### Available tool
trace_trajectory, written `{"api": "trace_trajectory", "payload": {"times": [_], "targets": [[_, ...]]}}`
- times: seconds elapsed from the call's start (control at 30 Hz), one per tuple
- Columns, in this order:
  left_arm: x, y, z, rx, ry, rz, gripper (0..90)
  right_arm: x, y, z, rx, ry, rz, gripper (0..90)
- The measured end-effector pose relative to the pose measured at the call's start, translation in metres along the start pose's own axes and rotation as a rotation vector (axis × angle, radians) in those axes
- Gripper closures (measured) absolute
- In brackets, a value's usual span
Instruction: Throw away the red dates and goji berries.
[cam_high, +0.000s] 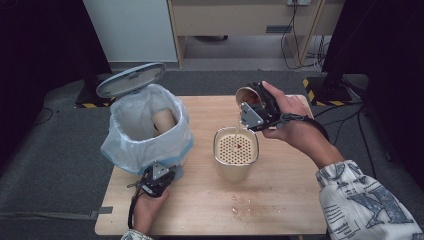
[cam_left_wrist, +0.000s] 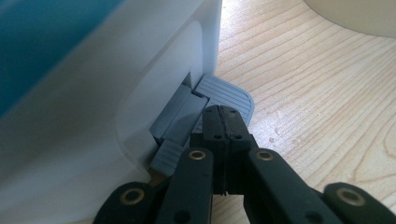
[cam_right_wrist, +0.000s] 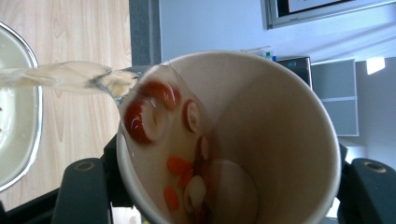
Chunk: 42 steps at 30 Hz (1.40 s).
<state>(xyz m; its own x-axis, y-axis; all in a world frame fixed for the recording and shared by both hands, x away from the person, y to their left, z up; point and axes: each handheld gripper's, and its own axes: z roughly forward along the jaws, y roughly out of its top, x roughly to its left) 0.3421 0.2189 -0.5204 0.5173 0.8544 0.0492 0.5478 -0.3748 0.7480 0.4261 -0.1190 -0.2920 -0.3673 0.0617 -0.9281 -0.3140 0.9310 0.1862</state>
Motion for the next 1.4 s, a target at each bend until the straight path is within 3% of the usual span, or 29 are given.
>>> {"api": "trace_trajectory", "payload": {"times": [0.3, 1.2, 1.4], "targets": [[0.0, 0.0, 0.0, 0.001, 0.001, 0.001, 89.5, 0.001, 0.001, -0.002, 0.013, -0.024, -0.055, 31.3], [0.0, 0.0, 0.0, 0.001, 0.001, 0.001, 89.4, -0.001, 0.006, -0.004, 0.01, -0.048, -0.087, 31.3], [0.0, 0.0, 0.0, 0.0, 0.0, 0.001, 89.4, -0.004, 0.01, -0.006, 0.027, -0.076, -0.166, 31.3]]}}
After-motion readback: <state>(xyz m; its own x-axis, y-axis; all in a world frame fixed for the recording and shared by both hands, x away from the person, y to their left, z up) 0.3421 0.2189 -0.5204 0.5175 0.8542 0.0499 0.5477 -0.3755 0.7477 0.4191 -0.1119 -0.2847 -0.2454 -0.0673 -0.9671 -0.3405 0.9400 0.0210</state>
